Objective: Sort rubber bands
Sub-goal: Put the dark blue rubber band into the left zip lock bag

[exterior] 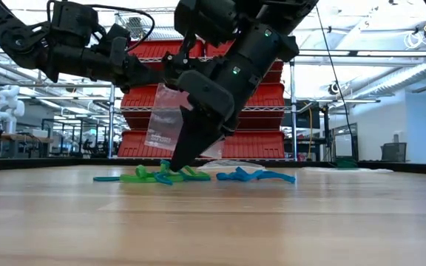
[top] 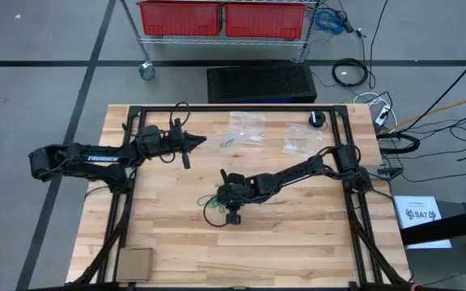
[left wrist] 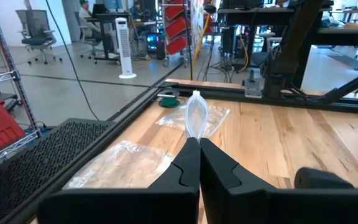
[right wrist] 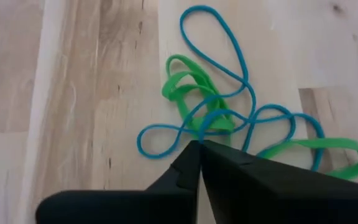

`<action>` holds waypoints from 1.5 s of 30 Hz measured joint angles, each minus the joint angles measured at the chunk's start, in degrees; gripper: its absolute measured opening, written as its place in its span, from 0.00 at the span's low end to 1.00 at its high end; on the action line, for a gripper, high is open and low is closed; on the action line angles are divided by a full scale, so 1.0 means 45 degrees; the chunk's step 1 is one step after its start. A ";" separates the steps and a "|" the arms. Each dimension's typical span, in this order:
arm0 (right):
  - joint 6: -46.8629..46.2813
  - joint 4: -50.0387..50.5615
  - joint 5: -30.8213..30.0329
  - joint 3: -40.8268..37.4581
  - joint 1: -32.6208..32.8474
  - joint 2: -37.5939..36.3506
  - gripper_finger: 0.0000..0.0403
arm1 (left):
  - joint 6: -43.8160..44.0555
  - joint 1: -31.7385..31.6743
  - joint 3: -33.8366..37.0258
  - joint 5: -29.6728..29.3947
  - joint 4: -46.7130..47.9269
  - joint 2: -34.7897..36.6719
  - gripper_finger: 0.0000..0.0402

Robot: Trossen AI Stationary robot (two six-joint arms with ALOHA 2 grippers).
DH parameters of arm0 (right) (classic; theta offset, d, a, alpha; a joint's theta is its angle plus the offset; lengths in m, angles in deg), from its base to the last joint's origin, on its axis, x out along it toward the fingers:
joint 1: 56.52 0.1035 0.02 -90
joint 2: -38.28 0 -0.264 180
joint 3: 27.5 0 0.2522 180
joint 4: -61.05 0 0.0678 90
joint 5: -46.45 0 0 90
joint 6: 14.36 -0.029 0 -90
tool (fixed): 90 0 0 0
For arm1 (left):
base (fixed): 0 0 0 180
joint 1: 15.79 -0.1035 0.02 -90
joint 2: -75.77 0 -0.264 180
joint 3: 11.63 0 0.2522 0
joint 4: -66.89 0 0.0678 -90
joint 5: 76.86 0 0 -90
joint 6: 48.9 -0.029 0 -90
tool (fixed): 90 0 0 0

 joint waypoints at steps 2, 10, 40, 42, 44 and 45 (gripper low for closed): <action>-0.0021 0.0379 0.0045 0.0190 0.0000 -0.0139 0.02 | -0.0025 0.0001 0.0000 0.0000 0.0041 0.0000 0.00; 0.0289 0.3346 0.0086 0.2474 0.0096 -0.0509 0.01 | -0.0092 0.0001 -0.0005 0.0000 0.0163 0.0000 0.00; 0.4050 1.0000 -0.2989 1.1402 -0.0744 -0.0505 0.00 | -0.0029 0.0011 -0.0005 0.1904 0.0226 0.0000 0.00; 0.4380 1.0147 -0.3052 1.1784 -0.0897 -0.0505 0.00 | -0.0035 0.0011 -0.0005 0.2186 0.0227 0.0000 0.00; 0.4622 1.0318 -0.3052 1.2105 -0.1047 -0.0505 0.00 | -0.0077 0.0016 -0.0004 0.2432 0.0227 0.0000 0.00; 0.4789 1.0262 -0.3070 1.2114 -0.1100 -0.0551 0.00 | -0.0086 0.0016 -0.0005 0.2549 0.0226 0.0000 0.00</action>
